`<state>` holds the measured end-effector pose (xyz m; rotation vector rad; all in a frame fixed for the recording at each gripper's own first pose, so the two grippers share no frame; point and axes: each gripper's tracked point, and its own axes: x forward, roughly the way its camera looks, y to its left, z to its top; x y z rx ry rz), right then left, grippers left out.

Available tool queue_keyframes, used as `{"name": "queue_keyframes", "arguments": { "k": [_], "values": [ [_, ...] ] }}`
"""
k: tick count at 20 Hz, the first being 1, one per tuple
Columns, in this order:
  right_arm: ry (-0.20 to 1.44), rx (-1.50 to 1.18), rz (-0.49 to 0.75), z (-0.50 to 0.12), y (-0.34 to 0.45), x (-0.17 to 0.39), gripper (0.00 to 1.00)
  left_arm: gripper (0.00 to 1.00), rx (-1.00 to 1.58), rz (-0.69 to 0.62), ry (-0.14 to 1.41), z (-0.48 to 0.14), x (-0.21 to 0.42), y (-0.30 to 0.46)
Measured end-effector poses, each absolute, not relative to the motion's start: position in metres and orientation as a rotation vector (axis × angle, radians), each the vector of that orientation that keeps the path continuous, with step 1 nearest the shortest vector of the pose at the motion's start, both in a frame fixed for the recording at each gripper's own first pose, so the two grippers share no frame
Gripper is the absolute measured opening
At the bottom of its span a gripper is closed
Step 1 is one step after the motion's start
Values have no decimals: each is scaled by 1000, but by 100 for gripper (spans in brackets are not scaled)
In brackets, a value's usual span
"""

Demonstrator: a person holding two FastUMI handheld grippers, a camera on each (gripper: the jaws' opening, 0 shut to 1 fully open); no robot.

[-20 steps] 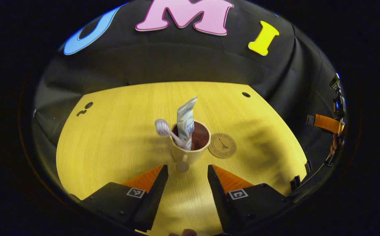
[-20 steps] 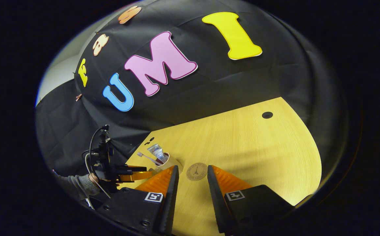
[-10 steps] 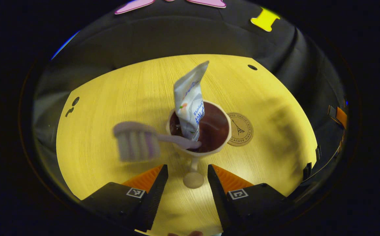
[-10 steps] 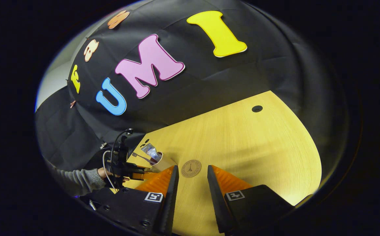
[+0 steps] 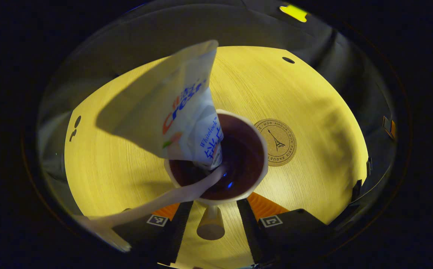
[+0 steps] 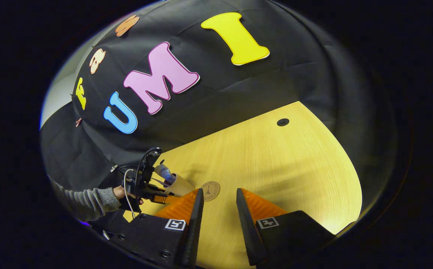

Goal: Put the toothbrush and toothpaste on the desktop into the cup, then pick up the cup and place it on the coaster on the desktop.

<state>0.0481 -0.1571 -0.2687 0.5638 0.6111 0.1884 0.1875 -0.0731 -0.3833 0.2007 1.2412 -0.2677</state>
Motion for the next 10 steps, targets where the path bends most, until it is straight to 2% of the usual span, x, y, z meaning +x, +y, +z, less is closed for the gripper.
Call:
{"name": "queue_keyframes", "arguments": {
  "k": [1,3,4,5,8,9,10],
  "values": [
    [610,568,186,-269,-159,48,54,72,202,-266,1256,-386,187,-73],
    [615,579,181,-271,-160,48,54,60,209,-262,1272,-388,187,-72],
    [619,582,178,-271,-161,47,54,43,213,-258,1276,-389,187,-72],
    [621,582,177,-272,-162,48,54,35,210,-256,1278,-388,186,-73],
    [620,580,178,-274,-163,49,54,34,197,-246,1273,-388,186,-75],
    [621,579,178,-275,-163,49,54,29,199,-253,1269,-386,185,-77],
    [622,580,180,-275,-163,50,54,38,201,-259,1273,-386,183,-78]
  ]
}}
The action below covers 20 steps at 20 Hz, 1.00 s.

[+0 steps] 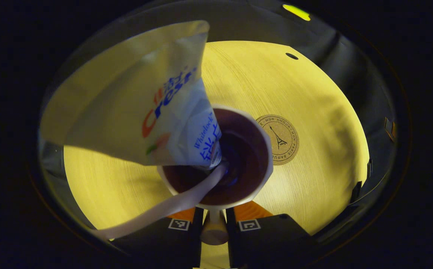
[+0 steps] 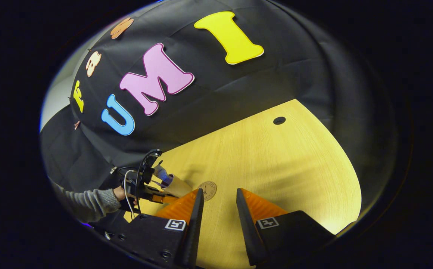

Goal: Put the toothbrush and toothpaste on the desktop into the cup, then pick up the cup and place it on the coaster on the desktop.

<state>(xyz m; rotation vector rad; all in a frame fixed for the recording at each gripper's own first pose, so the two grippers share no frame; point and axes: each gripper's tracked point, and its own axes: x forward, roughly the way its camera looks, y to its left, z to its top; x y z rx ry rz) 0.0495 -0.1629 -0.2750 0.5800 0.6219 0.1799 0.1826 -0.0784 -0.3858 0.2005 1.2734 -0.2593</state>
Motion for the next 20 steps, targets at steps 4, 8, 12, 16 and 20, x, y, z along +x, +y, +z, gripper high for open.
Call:
{"name": "queue_keyframes", "arguments": {
  "k": [4,8,12,16,20],
  "values": [
    [621,581,185,-276,-163,51,54,38,201,-273,1248,-377,183,-87],
    [615,580,190,-275,-163,47,54,33,208,-302,1227,-363,181,-102],
    [609,581,183,-272,-165,44,54,38,248,-330,1215,-360,184,-117],
    [604,583,158,-271,-175,37,54,33,273,-356,1214,-362,188,-137],
    [600,598,124,-272,-189,29,54,33,291,-382,1209,-364,192,-159]
  ]
}}
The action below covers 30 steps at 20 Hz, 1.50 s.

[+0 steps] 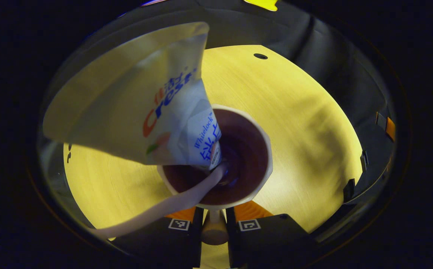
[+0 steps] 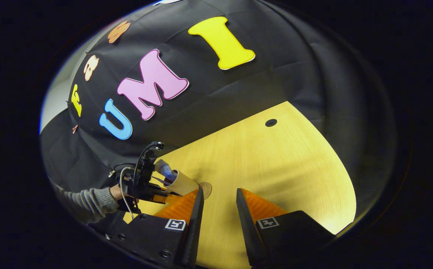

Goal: Put the toothbrush and toothpaste on the desktop into the cup, then pick up the cup and place it on the coaster on the desktop.

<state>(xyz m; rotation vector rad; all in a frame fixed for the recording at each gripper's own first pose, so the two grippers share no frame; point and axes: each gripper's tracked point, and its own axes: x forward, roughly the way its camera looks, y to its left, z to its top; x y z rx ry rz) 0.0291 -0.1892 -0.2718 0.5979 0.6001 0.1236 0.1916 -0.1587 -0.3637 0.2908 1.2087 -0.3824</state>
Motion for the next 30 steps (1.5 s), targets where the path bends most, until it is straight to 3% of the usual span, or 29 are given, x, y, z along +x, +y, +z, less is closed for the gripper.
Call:
{"name": "queue_keyframes", "arguments": {
  "k": [2,3,7,8,11,12,14,16,17,19,21,22,23,24,26,30],
  "values": [
    [598,605,109,-273,-195,24,54,33,308,-394,1207,-365,194,-167],
    [597,607,102,-272,-198,21,54,38,318,-398,1208,-366,194,-170],
    [598,619,70,-275,-210,12,54,33,343,-403,1209,-369,197,-179],
    [599,621,64,-275,-212,12,54,38,347,-403,1212,-371,197,-182],
    [596,623,53,-276,-218,8,54,38,355,-395,1217,-375,197,-180],
    [596,625,51,-277,-219,6,54,33,354,-392,1219,-376,199,-180],
    [600,628,50,-277,-218,7,54,38,356,-387,1220,-378,201,-180],
    [598,627,52,-275,-217,6,54,38,361,-386,1227,-381,200,-181],
    [600,625,51,-275,-217,6,54,33,361,-385,1235,-383,198,-180],
    [605,623,41,-277,-219,5,54,38,361,-387,1235,-383,199,-182],
    [608,629,33,-277,-221,7,54,33,354,-390,1243,-384,196,-183],
    [609,631,28,-277,-221,7,54,39,356,-391,1237,-382,197,-184],
    [611,630,26,-278,-221,7,54,36,354,-398,1234,-380,197,-185],
    [614,628,26,-279,-221,7,54,40,356,-405,1223,-378,197,-186],
    [621,624,28,-279,-219,8,54,70,360,-409,1192,-370,200,-188],
    [657,625,12,-283,-217,8,54,77,365,-382,1164,-363,198,-186]
  ]
}}
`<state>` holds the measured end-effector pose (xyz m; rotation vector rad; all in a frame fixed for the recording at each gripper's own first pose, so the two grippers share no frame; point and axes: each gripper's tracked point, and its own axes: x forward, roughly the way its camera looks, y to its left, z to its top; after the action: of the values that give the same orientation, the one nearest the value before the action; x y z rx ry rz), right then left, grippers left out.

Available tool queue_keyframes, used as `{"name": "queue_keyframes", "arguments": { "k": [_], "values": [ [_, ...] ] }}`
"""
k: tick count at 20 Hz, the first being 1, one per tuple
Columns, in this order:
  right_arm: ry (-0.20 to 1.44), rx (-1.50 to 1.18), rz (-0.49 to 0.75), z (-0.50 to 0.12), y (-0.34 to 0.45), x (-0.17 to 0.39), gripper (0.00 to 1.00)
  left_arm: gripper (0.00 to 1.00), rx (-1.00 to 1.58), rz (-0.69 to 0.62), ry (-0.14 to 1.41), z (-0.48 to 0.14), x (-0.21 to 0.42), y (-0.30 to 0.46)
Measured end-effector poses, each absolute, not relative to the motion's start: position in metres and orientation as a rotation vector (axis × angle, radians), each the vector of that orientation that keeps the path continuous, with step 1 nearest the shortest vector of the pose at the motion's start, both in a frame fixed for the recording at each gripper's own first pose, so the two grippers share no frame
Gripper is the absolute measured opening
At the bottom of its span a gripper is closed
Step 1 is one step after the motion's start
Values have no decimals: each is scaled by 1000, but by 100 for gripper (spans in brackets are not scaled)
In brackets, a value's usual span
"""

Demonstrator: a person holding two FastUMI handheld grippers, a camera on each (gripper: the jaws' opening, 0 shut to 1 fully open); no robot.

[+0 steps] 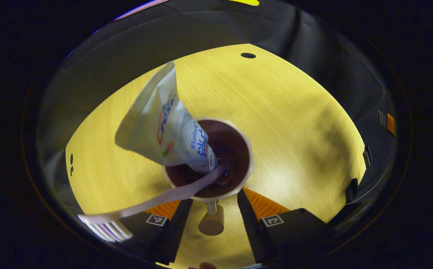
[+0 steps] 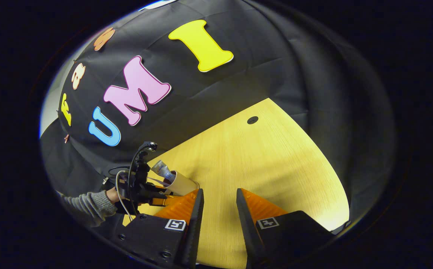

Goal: Put the toothbrush and toothpaste on the desktop into the cup, then pick up the cup and place it on the coaster on the desktop.

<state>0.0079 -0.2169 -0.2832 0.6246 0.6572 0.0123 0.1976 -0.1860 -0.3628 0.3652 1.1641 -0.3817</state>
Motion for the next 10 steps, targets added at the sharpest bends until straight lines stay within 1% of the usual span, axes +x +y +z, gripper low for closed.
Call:
{"name": "queue_keyframes", "arguments": {
  "k": [1,2,4,5,7,9,10],
  "values": [
    [676,623,4,-287,-216,7,54,80,364,-379,1150,-360,198,-186],
    [686,625,-1,-288,-216,7,55,85,364,-378,1136,-357,198,-187],
    [696,627,-9,-286,-215,5,54,89,363,-377,1119,-350,195,-188],
    [699,628,-12,-285,-214,4,54,90,364,-379,1110,-345,192,-188],
    [701,631,-14,-281,-211,3,59,90,367,-380,1075,-333,187,-188],
    [699,626,-11,-277,-206,1,74,90,350,-388,1038,-319,179,-190],
    [699,618,-10,-276,-203,1,78,90,344,-388,1024,-312,175,-188]
  ]
}}
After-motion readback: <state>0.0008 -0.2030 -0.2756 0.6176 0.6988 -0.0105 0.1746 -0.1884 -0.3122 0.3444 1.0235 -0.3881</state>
